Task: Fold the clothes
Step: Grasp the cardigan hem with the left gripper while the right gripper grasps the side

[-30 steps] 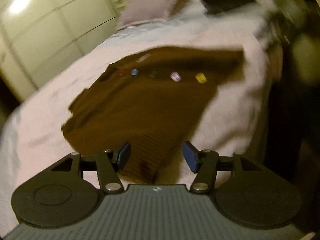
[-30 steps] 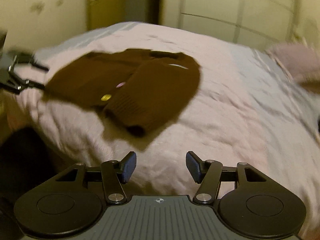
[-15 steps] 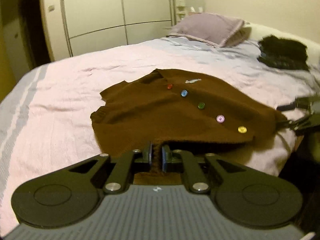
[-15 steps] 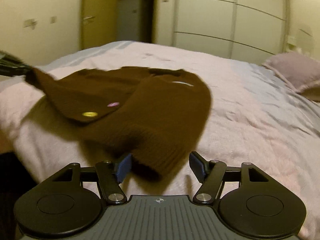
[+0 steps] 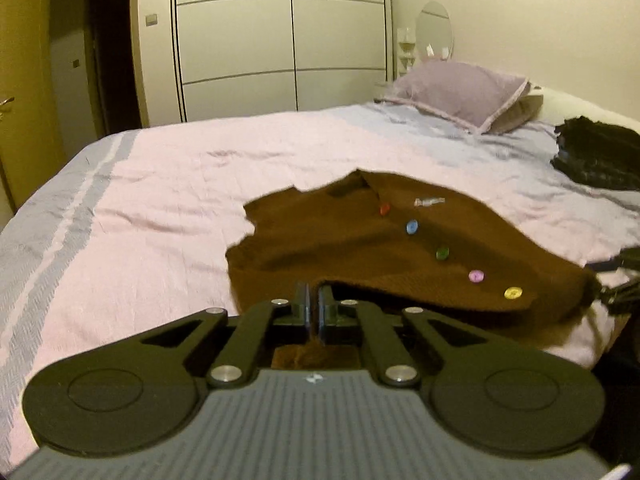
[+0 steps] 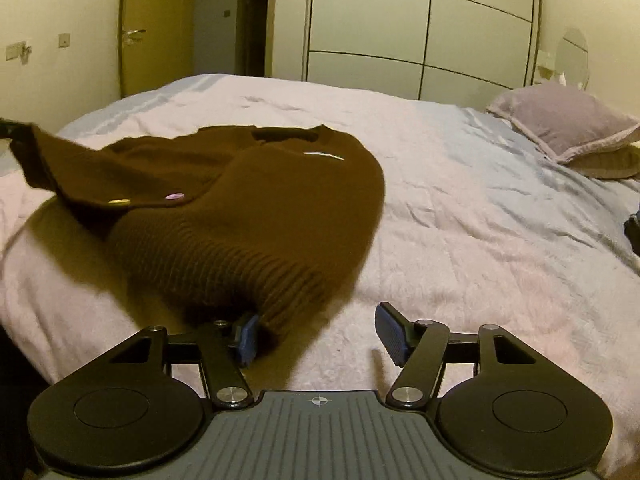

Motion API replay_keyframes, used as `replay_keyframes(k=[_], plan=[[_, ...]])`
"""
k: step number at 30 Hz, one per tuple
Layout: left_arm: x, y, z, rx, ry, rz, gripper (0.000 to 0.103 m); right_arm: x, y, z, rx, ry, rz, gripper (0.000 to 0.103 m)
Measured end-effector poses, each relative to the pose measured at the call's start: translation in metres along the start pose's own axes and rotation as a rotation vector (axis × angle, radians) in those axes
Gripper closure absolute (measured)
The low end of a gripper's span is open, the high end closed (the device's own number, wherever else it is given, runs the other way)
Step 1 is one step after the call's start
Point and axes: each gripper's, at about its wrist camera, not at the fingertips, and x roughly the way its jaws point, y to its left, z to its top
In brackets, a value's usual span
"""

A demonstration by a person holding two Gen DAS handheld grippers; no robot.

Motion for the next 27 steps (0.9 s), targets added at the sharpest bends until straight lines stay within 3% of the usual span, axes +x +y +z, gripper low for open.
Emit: replay_keyframes(k=[2,4,5,9,13,16,21,27], plan=[[0.000,0.000,0.005,0.017,-0.001,-0.001,0.101,0.008,-0.003,-0.002,0.078,0.013,0.019,0.041],[0.003,-0.001,0.008,0.039,0.015,-0.001,0.101,0.016,-0.006,-0.003,0.135,0.020,0.032,0.072],[0.004,-0.001,0.008,0.049,0.024,0.003,0.101,0.016,-0.009,0.001,0.136,0.025,0.037,0.100],[0.001,-0.001,0.004,0.094,0.036,0.017,0.102,0.000,-0.016,0.032,0.005,0.008,-0.018,0.101],[-0.026,-0.009,-0.002,0.148,0.016,-0.005,0.102,-0.050,-0.027,0.060,-0.219,-0.020,-0.103,0.102],[-0.051,-0.017,-0.016,0.181,0.013,-0.020,0.102,-0.090,-0.027,0.062,-0.343,-0.033,-0.160,0.103],[-0.053,-0.015,-0.037,0.159,0.055,-0.008,0.102,-0.086,-0.029,0.035,-0.335,0.017,-0.150,0.103],[-0.074,-0.017,-0.008,0.202,-0.007,0.015,0.102,-0.095,-0.023,0.052,-0.359,-0.020,-0.141,0.103]])
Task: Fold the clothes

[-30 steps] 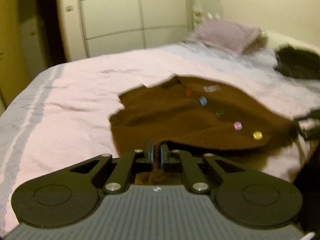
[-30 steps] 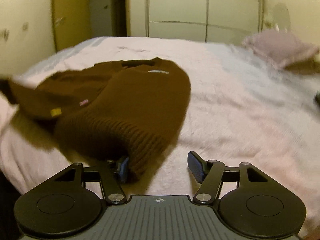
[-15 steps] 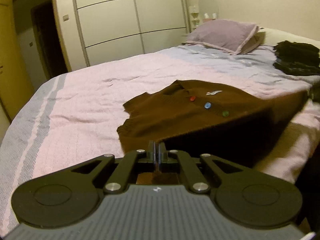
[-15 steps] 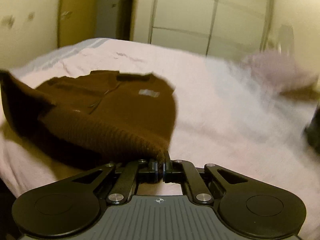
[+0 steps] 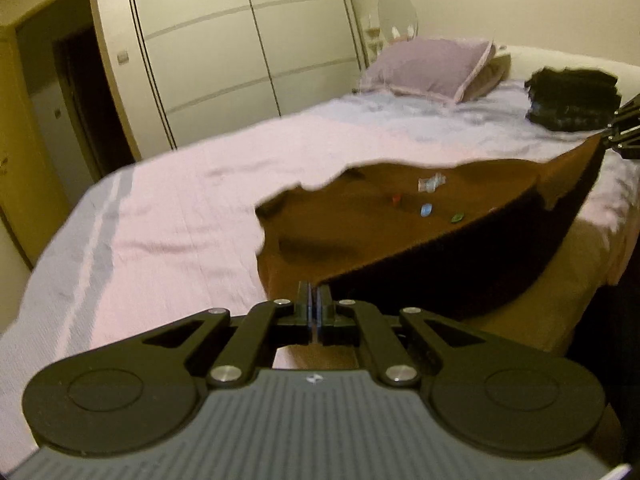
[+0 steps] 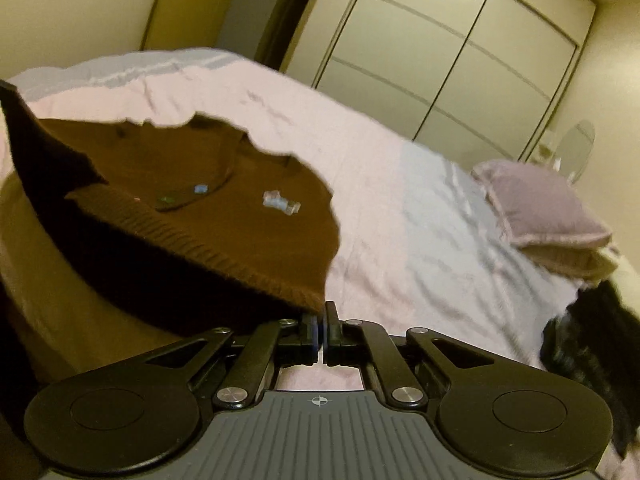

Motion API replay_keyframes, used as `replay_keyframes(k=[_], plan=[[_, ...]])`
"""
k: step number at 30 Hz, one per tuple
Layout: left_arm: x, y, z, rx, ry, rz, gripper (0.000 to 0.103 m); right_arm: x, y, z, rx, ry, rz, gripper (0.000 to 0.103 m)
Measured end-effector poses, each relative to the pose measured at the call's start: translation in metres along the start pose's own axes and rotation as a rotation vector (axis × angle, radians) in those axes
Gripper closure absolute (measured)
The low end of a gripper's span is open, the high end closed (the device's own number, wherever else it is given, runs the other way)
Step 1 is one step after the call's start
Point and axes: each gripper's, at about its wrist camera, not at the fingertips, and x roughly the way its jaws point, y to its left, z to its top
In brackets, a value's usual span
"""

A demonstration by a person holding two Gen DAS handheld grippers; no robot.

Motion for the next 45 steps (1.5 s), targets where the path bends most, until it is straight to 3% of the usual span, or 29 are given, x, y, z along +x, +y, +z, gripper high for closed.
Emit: replay_keyframes(k=[3,6,9,11,15,16,17,18,20,22,24,27,31,35,41,45], plan=[[-0.024,-0.002,0.004,0.025,-0.015,0.002,0.102,-0.032,-0.009,0.014,-0.026,-0.046,-0.027,0.103],[-0.025,-0.006,-0.013,0.014,0.039,-0.035,0.102,-0.045,-0.005,0.011,-0.033,-0.042,-0.032,0.103],[-0.014,-0.014,-0.036,-0.004,0.124,-0.088,0.102,-0.027,0.005,-0.009,-0.005,0.030,0.018,0.103],[-0.002,-0.021,-0.050,0.010,0.216,-0.162,0.102,-0.014,0.015,-0.024,0.002,0.082,0.055,0.103],[0.006,-0.027,-0.069,0.103,0.320,-0.245,0.098,0.004,0.032,-0.052,-0.045,0.218,0.088,0.101],[0.005,-0.022,-0.069,0.091,0.316,-0.235,0.098,0.008,0.032,-0.058,-0.065,0.260,0.079,0.098],[0.005,-0.015,-0.068,0.077,0.311,-0.223,0.098,0.011,0.031,-0.065,-0.082,0.299,0.063,0.081],[0.006,-0.005,-0.065,0.056,0.300,-0.205,0.097,0.014,0.028,-0.071,-0.086,0.328,0.044,0.058],[0.012,0.015,-0.055,0.011,0.271,-0.168,0.094,0.018,0.018,-0.077,-0.074,0.382,0.003,0.039],[0.021,0.029,-0.043,-0.013,0.237,-0.136,0.083,0.025,0.010,-0.077,-0.074,0.448,-0.013,0.039],[0.033,0.039,-0.030,-0.031,0.213,-0.111,0.080,0.027,-0.001,-0.075,-0.069,0.470,-0.015,0.039],[0.066,0.052,-0.009,-0.055,0.190,-0.106,0.079,0.018,-0.020,-0.055,0.017,0.388,0.012,0.039],[0.123,0.056,0.021,-0.053,0.158,-0.152,0.068,0.018,-0.046,-0.015,0.175,0.175,0.065,0.039],[0.198,0.062,0.040,-0.099,0.177,-0.229,0.063,0.050,-0.055,0.026,0.248,0.048,0.208,0.039],[0.301,0.068,0.039,-0.123,0.315,-0.269,0.063,0.149,-0.034,0.092,0.204,-0.014,0.487,0.039],[0.319,0.074,0.028,-0.159,0.375,-0.314,0.065,0.239,-0.006,0.130,0.136,0.066,0.632,0.039]])
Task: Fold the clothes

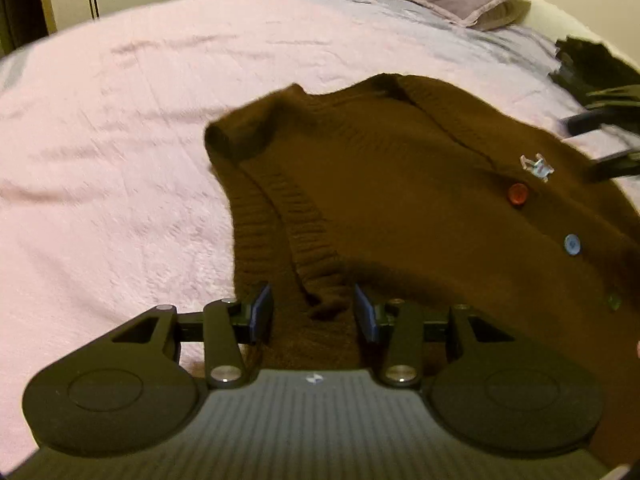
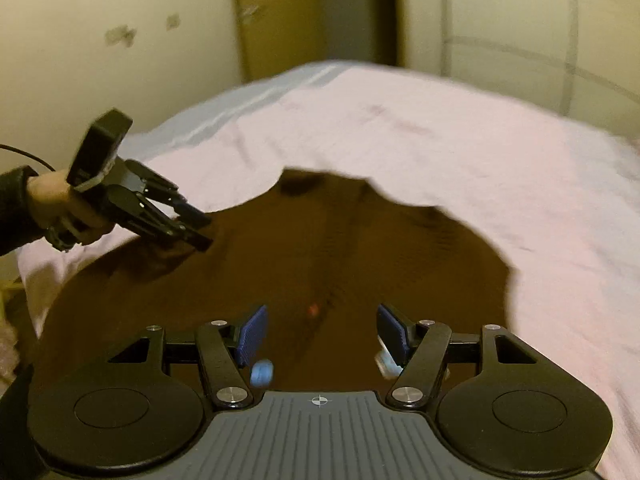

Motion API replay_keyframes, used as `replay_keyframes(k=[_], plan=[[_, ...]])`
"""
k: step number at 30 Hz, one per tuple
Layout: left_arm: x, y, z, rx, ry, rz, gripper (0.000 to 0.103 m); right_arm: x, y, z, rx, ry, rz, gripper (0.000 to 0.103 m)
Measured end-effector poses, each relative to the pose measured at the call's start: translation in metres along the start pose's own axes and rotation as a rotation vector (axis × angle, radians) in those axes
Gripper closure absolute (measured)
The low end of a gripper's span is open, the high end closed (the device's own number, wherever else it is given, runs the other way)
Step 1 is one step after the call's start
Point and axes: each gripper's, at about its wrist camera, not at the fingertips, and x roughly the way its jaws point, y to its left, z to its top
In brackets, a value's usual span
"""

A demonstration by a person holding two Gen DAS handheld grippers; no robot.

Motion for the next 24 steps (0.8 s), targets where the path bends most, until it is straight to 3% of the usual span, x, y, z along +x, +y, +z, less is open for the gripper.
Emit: replay_keyframes(k=[3,4,6,7,8,13,16,21,23,24], plan=[[-0.003,0.003,-0.004,-0.021,-0.005,-0.038,0.100,0.055,-0.012,0.021,0.019,0.077,0.072,0.043],[-0.004,0.002,-0.004,-0.026,-0.006,-0.027,0.101,0.070,-0.015,0.023,0.023,0.107,0.076,0.049],[-0.010,0.000,-0.005,-0.014,-0.027,-0.020,0.103,0.096,-0.022,0.029,0.034,0.166,0.083,0.084],[-0.015,0.001,-0.005,-0.020,-0.051,-0.023,0.103,0.104,-0.024,0.029,0.046,0.186,0.085,0.094],[-0.020,0.002,-0.004,-0.025,-0.075,-0.027,0.103,0.106,-0.026,0.029,0.057,0.193,0.087,0.099],[-0.037,0.021,0.008,-0.068,-0.180,0.009,0.103,0.085,-0.035,0.043,0.062,0.082,0.075,0.103],[-0.024,0.033,0.008,-0.092,-0.160,0.041,0.103,0.096,-0.037,0.054,0.065,0.059,0.061,0.103],[-0.002,0.040,-0.005,-0.114,-0.087,0.048,0.102,0.131,-0.041,0.048,0.061,0.125,0.074,0.103],[-0.007,0.043,-0.006,-0.132,-0.083,0.041,0.099,0.119,-0.050,0.044,0.105,0.104,0.072,0.101],[-0.012,0.045,-0.004,-0.136,-0.085,0.038,0.093,0.105,-0.055,0.042,0.120,0.079,0.072,0.095]])
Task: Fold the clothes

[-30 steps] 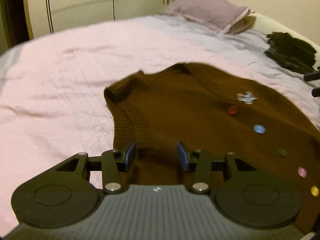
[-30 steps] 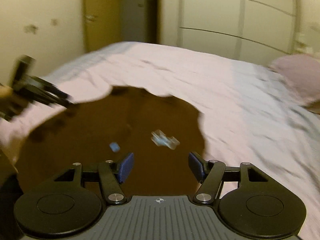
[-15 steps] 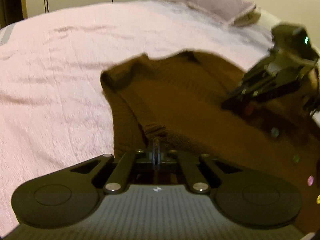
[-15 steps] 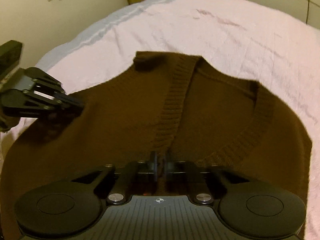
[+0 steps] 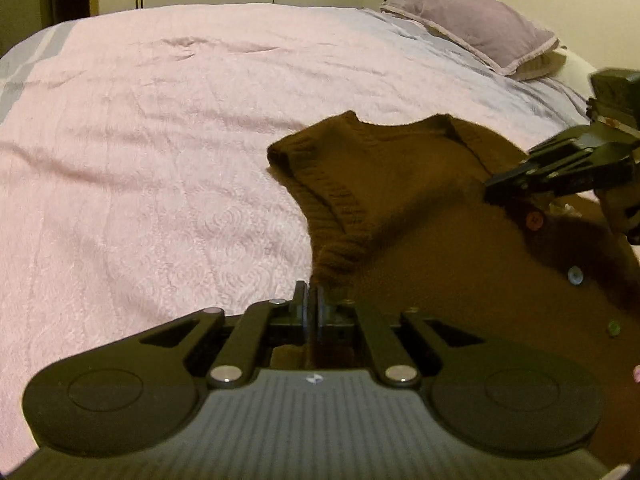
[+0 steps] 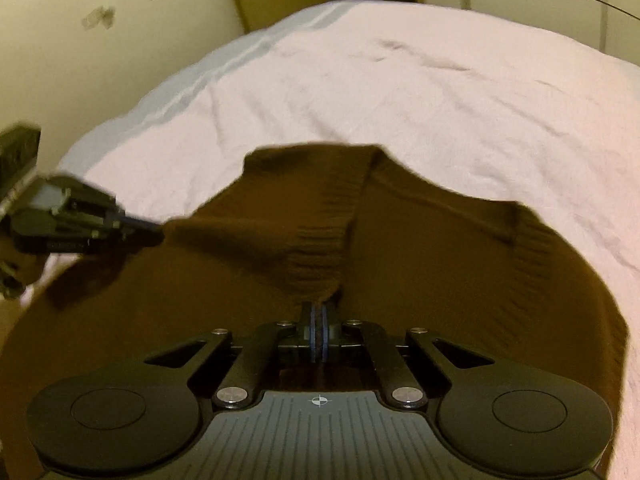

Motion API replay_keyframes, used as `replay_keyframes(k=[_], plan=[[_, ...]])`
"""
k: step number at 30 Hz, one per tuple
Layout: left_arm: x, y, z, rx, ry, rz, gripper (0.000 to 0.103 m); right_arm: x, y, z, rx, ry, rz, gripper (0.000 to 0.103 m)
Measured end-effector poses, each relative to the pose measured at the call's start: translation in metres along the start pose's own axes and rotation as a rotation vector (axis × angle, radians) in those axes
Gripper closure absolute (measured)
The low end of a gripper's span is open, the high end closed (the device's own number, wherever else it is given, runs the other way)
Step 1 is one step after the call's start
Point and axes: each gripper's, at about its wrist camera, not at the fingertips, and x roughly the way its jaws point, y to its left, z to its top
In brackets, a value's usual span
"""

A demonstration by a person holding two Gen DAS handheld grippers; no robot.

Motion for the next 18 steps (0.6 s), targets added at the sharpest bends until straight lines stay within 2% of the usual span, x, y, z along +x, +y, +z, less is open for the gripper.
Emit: replay_keyframes(k=[1,3,5,8,10,12,17,18], plan=[[-0.005,0.002,0.003,-0.003,-0.005,0.000,0.087,-0.015,-0.005,-0.002,0.010,-0.028,-0.008,0.091],[-0.015,0.006,0.012,-0.001,-0.041,0.024,0.077,-0.047,-0.016,-0.007,0.021,-0.082,-0.046,0.068],[-0.015,0.008,0.029,0.007,-0.074,0.042,0.077,-0.073,-0.030,-0.012,0.027,-0.114,-0.100,0.056],[-0.001,0.001,0.054,0.063,-0.106,0.074,0.069,-0.095,-0.060,-0.016,0.052,-0.126,-0.180,0.055],[0.020,-0.009,0.068,0.150,-0.110,0.092,0.055,-0.096,-0.074,-0.014,0.021,-0.117,-0.208,0.055],[0.044,-0.019,0.079,0.235,-0.099,0.106,0.047,-0.087,-0.083,-0.010,-0.044,-0.093,-0.231,0.055],[0.105,-0.024,0.093,0.382,-0.017,0.163,0.046,-0.046,-0.105,0.004,-0.143,-0.033,-0.209,0.055],[0.114,-0.020,0.094,0.366,0.006,0.148,0.048,-0.037,-0.110,0.006,-0.149,-0.020,-0.206,0.055]])
